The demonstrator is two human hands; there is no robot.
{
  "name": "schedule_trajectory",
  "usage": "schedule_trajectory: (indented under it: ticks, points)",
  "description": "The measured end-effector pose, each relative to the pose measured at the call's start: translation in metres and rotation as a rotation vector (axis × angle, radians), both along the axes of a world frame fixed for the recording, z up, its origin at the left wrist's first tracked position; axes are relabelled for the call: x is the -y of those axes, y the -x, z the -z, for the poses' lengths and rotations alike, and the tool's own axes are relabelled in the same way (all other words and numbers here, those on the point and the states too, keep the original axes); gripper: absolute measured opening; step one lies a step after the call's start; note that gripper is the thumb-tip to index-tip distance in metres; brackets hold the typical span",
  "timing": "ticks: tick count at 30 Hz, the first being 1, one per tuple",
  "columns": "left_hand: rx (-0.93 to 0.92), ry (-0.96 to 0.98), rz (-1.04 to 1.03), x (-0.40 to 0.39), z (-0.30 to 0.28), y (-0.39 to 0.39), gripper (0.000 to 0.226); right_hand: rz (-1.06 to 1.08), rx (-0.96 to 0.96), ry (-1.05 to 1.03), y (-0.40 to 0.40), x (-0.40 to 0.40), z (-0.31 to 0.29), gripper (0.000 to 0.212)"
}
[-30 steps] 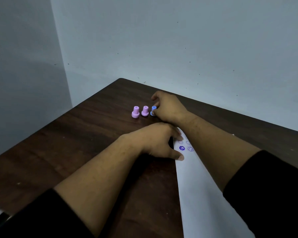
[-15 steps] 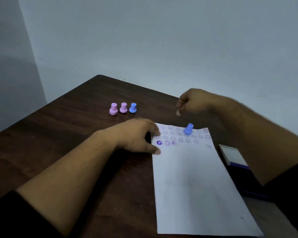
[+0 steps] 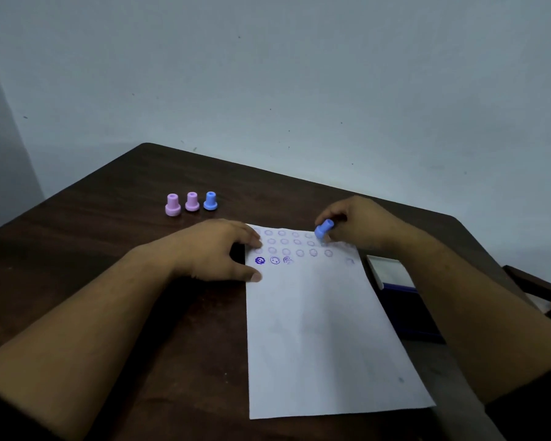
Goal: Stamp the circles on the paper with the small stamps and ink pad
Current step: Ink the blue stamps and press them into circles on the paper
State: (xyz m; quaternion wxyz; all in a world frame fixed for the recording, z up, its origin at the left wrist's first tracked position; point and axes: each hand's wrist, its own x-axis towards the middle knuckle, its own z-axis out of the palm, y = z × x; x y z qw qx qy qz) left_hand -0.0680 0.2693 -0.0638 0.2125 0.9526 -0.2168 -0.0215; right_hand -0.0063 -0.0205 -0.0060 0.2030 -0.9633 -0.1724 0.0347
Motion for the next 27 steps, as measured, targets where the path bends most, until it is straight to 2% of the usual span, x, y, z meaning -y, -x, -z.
schedule_trajectory:
  ticks: [3, 8, 11, 17, 22, 27]
  points:
    - [0.009, -0.018, 0.001, 0.000, 0.000, 0.001, 0.068, 0.028, -0.014, -0.188, 0.014, 0.014, 0.002, 0.016]
    - [0.035, -0.011, 0.007, 0.005, -0.004, 0.005, 0.064, 0.101, -0.205, -0.758, 0.055, 0.023, 0.018, 0.018]
    - [0.128, 0.061, 0.013, 0.016, -0.011, 0.013, 0.062, 0.139, -0.314, -0.978, 0.082, 0.017, 0.031, 0.011]
    - [0.231, 0.481, 0.125, 0.058, -0.015, 0.046, 0.061, 0.183, -0.389, -1.015, 0.111, 0.001, 0.044, 0.017]
    - [0.241, 0.580, 0.128, 0.067, -0.010, 0.047, 0.030, 0.154, -0.435, -1.085, 0.115, -0.004, 0.053, 0.015]
    - [0.200, 0.659, 0.130, 0.064, -0.007, 0.041, 0.021, 0.184, -0.420, -1.144, 0.113, -0.003, 0.052, 0.013]
